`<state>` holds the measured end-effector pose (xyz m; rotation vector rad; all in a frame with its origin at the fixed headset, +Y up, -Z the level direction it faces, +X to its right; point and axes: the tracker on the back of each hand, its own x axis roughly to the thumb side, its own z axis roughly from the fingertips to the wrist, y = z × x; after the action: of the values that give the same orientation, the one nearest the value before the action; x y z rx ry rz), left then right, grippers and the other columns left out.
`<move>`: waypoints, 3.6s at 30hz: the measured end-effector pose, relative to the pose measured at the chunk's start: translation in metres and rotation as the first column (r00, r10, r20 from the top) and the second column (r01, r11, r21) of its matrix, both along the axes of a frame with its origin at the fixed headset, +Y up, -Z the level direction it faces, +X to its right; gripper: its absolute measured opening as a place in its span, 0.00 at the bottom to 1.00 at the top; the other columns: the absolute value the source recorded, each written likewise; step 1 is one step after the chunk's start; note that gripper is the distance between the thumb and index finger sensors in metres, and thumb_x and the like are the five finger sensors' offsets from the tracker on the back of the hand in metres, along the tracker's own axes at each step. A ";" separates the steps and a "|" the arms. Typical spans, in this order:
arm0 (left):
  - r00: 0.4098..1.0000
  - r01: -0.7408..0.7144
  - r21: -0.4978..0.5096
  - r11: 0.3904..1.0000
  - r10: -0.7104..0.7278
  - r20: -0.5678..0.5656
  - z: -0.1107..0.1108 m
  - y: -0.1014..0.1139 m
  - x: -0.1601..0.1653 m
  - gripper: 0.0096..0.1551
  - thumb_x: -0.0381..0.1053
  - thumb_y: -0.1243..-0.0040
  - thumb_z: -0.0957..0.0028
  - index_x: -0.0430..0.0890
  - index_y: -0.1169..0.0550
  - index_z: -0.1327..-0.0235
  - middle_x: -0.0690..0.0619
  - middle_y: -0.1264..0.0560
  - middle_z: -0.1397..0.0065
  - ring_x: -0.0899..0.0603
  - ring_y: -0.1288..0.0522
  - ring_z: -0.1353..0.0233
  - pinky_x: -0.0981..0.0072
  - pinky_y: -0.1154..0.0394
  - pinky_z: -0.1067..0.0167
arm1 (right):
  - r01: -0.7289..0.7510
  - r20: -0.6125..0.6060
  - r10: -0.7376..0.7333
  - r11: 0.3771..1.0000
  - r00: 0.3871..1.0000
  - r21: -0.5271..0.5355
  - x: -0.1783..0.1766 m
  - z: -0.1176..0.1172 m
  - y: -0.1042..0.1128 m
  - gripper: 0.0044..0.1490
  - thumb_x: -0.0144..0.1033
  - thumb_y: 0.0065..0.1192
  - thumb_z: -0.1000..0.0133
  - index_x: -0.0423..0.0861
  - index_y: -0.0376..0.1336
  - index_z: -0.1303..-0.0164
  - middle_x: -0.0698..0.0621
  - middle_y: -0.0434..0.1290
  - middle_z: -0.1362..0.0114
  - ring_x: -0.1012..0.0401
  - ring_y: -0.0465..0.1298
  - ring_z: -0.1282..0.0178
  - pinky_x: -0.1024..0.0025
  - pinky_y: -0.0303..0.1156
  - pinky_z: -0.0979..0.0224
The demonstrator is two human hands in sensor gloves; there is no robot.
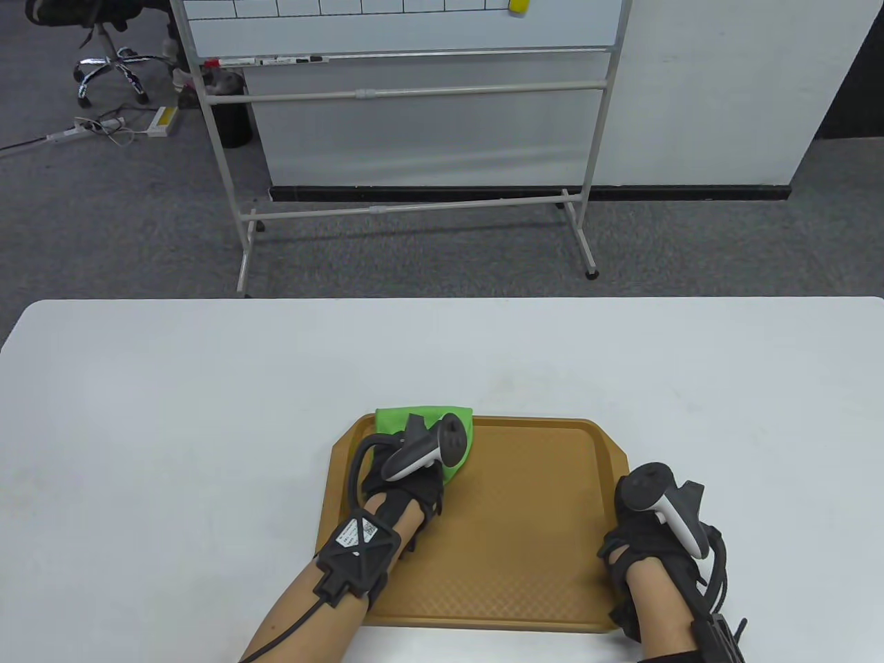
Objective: Wipe the food tray with a square towel
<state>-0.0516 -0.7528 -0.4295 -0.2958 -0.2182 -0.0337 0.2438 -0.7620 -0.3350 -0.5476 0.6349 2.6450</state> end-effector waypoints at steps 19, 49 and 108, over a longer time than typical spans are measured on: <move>0.893 -0.197 -0.232 0.953 0.272 0.360 0.031 -0.016 0.109 0.33 0.47 0.37 0.44 0.66 0.34 0.26 0.64 0.47 0.14 0.43 0.50 0.14 0.45 0.47 0.23 | 0.068 0.014 -0.068 0.998 0.998 0.017 0.006 0.001 0.000 0.46 0.38 0.55 0.47 0.59 0.37 0.23 0.47 0.58 0.19 0.46 0.76 0.42 0.55 0.74 0.46; 0.839 -0.013 -0.271 0.962 0.158 0.521 0.133 0.000 -0.011 0.29 0.44 0.34 0.45 0.69 0.28 0.33 0.64 0.41 0.16 0.44 0.42 0.16 0.45 0.44 0.24 | 0.073 0.040 -0.073 0.997 0.997 0.001 0.007 0.001 0.000 0.51 0.42 0.64 0.47 0.61 0.36 0.23 0.48 0.57 0.19 0.47 0.74 0.42 0.55 0.73 0.45; 0.842 -0.133 -0.341 0.930 0.288 0.456 0.102 -0.017 0.010 0.31 0.42 0.43 0.44 0.71 0.31 0.31 0.66 0.47 0.13 0.42 0.50 0.14 0.40 0.48 0.24 | 0.027 0.025 -0.027 1.000 0.999 -0.002 0.001 -0.002 -0.001 0.49 0.42 0.61 0.46 0.60 0.36 0.24 0.48 0.57 0.19 0.47 0.75 0.43 0.55 0.74 0.46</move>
<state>-0.0413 -0.7694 -0.3272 -0.5629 -0.7813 0.1486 0.2449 -0.7626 -0.3372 -0.5685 0.6340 2.6082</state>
